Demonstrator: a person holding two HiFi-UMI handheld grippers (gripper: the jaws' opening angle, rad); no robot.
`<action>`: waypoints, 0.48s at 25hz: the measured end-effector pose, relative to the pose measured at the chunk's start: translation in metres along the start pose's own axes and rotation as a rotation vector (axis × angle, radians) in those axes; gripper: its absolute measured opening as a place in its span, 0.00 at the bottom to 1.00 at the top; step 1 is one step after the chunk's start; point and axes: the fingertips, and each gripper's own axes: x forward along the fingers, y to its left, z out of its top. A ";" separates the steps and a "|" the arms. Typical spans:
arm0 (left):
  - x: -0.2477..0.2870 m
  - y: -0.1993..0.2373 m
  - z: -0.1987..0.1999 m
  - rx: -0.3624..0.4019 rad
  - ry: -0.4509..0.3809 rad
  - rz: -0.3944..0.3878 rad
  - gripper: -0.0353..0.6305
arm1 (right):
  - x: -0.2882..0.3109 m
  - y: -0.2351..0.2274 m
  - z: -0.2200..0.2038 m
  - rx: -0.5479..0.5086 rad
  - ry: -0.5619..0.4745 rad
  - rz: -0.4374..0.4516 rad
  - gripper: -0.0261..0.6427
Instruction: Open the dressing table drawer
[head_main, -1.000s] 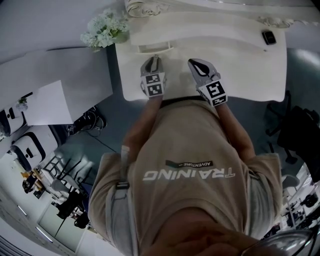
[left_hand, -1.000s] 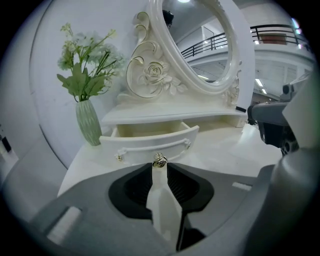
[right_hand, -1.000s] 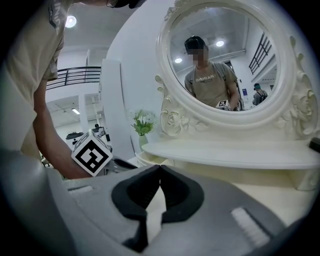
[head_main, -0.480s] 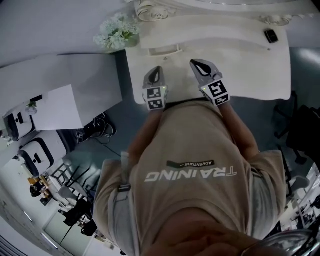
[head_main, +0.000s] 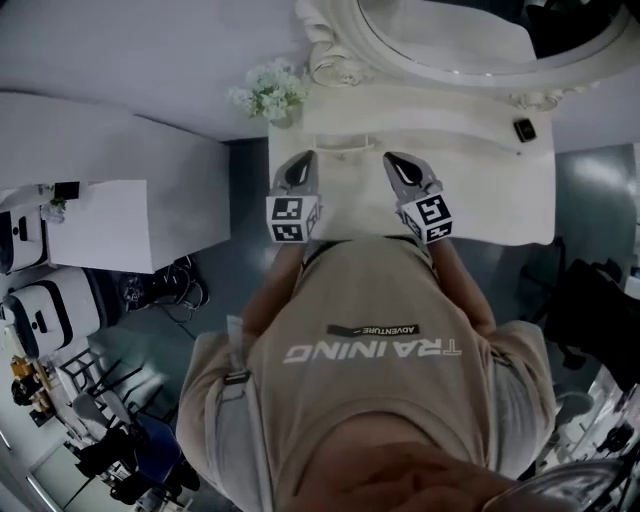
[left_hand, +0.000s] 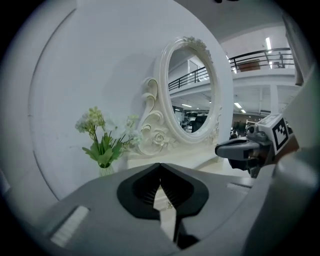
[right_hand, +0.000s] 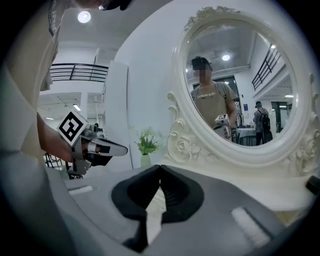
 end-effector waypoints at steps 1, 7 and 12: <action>-0.001 0.002 0.007 0.004 -0.016 -0.005 0.06 | 0.002 0.001 0.006 -0.008 -0.009 -0.002 0.04; -0.015 0.006 0.060 0.072 -0.139 0.007 0.06 | 0.005 -0.001 0.058 -0.047 -0.091 -0.009 0.04; -0.037 0.013 0.086 0.095 -0.199 0.023 0.06 | -0.003 0.005 0.090 -0.064 -0.145 -0.020 0.04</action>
